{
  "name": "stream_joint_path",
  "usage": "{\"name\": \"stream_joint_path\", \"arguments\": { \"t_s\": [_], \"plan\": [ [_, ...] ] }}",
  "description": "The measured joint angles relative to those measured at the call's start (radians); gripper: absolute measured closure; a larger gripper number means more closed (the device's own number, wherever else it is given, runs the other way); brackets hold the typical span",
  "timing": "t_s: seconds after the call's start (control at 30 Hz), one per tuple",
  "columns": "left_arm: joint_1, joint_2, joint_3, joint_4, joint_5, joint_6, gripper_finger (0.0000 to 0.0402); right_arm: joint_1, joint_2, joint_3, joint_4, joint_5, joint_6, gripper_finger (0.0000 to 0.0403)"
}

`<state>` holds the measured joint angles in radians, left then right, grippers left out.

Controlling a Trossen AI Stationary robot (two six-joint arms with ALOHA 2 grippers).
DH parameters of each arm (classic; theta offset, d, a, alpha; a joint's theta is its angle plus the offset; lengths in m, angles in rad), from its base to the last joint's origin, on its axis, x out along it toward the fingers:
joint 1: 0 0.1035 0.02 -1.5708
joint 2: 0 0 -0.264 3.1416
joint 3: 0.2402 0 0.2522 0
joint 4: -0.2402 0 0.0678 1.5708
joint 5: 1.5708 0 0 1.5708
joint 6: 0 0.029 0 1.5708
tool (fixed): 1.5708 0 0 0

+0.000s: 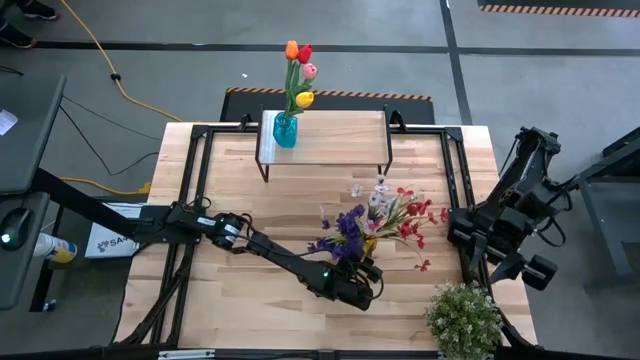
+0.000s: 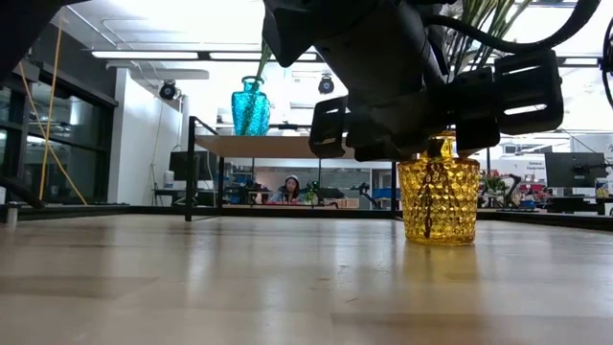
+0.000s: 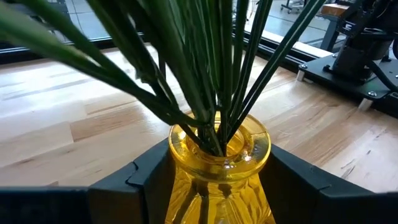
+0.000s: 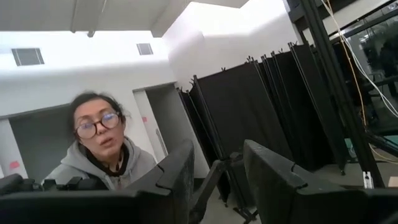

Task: Pick and place flowers into a vace then onto a shelf
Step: Put the yellow flower vase on the shelf

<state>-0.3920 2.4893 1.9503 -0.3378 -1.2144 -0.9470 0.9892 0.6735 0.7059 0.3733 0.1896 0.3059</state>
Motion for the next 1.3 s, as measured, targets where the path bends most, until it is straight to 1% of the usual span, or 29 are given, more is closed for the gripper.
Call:
{"name": "stream_joint_path", "arguments": {
  "t_s": [0.13, 0.27, 0.47, 0.7, 0.83, 0.97, 1.13, 1.3],
  "plan": [
    [0.0, 0.0, 0.0, 0.002, 0.001, 0.009, 0.0153, 0.0, 0.0, 0.0, -0.038, 0.004, -0.006, 0.0272],
    [0.001, 0.001, -0.001, 0.027, 0.001, 0.024, 0.0153, -0.001, 0.0, 0.0, -0.056, 0.066, -0.037, 0.0272],
    [0.015, 0.0, 0.0, 0.059, 0.06, 0.031, 0.0153, -0.001, 0.0, 0.0, -0.097, 0.075, -0.045, 0.0272],
    [0.019, 0.0, 0.0, 0.073, 0.074, 0.034, 0.015, -0.001, 0.0, 0.0, -0.13, 0.092, -0.044, 0.0272],
    [0.019, -0.001, 0.0, 0.08, 0.084, 0.028, 0.013, -0.001, 0.0, 0.0, -0.131, 0.092, -0.044, 0.0272],
    [0.019, -0.002, 0.001, 0.08, 0.105, 0.029, 0.0097, -0.001, 0.0, 0.0, -0.136, 0.092, -0.044, 0.0272],
    [0.019, -0.002, 0.001, 0.08, 0.107, 0.03, 0.0058, -0.001, 0.0, 0.0, -0.145, 0.092, -0.036, 0.0272],
    [0.019, -0.002, 0.001, 0.076, 0.106, 0.031, 0.0034, -0.001, 0.0, 0.0, -0.145, 0.092, -0.034, 0.0272]
  ]
}}
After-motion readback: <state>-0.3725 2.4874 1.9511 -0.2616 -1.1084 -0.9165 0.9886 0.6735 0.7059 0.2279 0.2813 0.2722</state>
